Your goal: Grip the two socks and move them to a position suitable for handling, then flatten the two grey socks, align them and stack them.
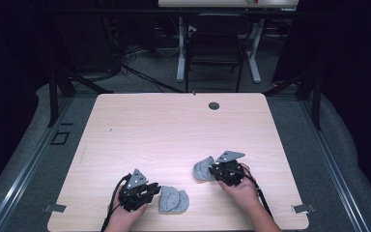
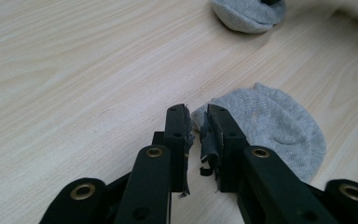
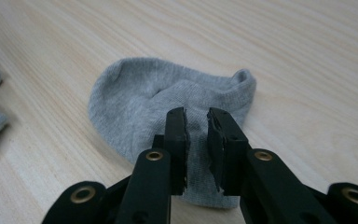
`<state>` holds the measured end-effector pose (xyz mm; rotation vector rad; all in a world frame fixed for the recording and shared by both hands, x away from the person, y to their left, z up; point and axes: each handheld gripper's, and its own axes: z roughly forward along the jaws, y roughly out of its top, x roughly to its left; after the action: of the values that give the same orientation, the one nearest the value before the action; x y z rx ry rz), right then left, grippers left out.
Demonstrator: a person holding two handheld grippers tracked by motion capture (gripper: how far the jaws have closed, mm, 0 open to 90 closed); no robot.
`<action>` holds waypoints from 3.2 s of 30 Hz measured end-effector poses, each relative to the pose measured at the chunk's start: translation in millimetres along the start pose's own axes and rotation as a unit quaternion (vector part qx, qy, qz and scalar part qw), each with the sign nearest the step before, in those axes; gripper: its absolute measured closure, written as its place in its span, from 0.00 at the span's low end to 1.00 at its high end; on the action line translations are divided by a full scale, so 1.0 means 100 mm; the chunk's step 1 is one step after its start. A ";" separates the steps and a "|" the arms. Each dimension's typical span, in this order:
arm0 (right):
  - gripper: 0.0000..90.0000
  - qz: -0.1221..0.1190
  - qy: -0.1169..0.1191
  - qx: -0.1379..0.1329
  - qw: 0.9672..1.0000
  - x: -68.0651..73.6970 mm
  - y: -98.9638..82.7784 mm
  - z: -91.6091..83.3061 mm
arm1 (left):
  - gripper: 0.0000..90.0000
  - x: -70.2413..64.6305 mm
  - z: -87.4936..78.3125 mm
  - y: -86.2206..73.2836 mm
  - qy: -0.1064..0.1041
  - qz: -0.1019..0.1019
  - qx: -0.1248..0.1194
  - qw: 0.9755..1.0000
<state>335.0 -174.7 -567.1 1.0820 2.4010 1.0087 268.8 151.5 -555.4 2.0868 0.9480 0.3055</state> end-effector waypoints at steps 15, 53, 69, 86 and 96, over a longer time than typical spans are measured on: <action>0.87 0.002 0.009 0.020 1.000 0.35 0.15 0.22 | 0.87 0.05 -0.04 0.00 0.003 -0.011 -0.006 1.000; 0.85 0.030 0.002 0.005 1.000 0.78 0.41 0.47 | 0.87 0.02 -0.02 -0.01 0.003 0.000 -0.007 1.000; 0.79 0.011 0.024 -0.020 0.999 0.77 0.45 0.19 | 0.85 0.00 -0.02 0.00 0.001 -0.004 -0.009 1.000; 0.65 -0.019 0.039 -0.060 0.997 0.80 0.24 -0.23 | 0.70 -0.02 -0.01 0.00 -0.005 0.002 -0.017 1.000; 0.60 -0.032 0.039 -0.044 0.998 0.79 0.04 -0.39 | 0.63 -0.06 0.03 0.02 0.000 0.018 -0.010 1.000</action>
<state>264.1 -132.3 -537.6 0.9469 2.4111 1.1430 266.7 144.8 -555.1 2.0873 0.9037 0.3336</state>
